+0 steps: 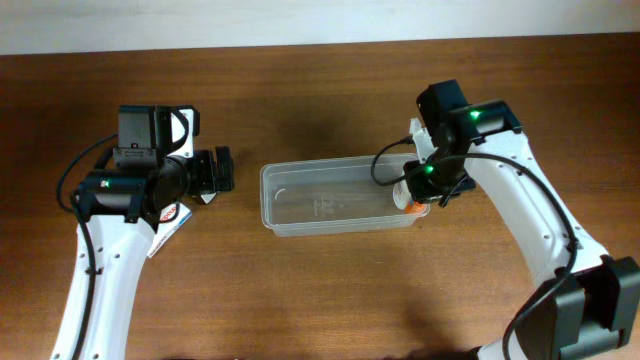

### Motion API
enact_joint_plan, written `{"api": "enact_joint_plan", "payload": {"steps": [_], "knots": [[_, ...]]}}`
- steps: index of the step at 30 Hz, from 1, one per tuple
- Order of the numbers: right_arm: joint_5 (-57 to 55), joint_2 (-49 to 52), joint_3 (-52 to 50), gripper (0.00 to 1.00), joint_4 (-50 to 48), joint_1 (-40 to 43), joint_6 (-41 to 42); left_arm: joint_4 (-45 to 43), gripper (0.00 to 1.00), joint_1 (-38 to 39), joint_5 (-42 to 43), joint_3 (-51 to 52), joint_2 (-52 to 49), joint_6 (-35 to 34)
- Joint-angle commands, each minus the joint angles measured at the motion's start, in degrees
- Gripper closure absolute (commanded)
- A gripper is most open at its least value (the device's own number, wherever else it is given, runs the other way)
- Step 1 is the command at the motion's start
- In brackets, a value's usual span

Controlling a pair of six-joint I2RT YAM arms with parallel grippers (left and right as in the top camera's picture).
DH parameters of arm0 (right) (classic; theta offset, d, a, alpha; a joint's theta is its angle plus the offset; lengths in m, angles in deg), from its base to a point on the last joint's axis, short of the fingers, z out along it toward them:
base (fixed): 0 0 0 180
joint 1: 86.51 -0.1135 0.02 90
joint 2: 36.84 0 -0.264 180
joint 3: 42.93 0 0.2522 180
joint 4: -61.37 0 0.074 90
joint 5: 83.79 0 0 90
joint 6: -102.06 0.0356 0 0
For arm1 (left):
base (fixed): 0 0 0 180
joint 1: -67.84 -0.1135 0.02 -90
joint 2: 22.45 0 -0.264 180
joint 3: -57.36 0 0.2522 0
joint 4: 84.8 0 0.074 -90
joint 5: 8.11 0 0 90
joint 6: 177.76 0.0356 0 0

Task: Pack container
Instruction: 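Place the orange tube into the container beside the white bottle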

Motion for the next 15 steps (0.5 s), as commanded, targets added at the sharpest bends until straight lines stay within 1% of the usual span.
{"api": "enact_joint_plan", "payload": {"steps": [1,9,10,12,15], "knots": [[-1.4,0.3,-3.1,0.81,-2.7,-0.5,0.4,-0.2,0.01,-0.3,0.6,-1.2,-0.1,0.7],[-1.4,0.3,-6.3,0.8,-7.1,-0.5,0.4,-0.2,0.01,-0.3,0.6,-1.2,-0.1,0.7],[-1.4,0.3,-6.3,0.73,-7.1,-0.5,0.4,-0.1,0.0,-0.3,0.6,-1.2,-0.1,0.7],[-1.4,0.3,-6.4,0.55,-7.1,-0.5,0.4,-0.2,0.01,-0.3,0.6,-1.2,-0.1,0.7],[-1.4,0.3,-6.4,0.52,-7.1,-0.5,0.4,-0.1,0.01,-0.3,0.6,-1.2,-0.1,0.7]]}}
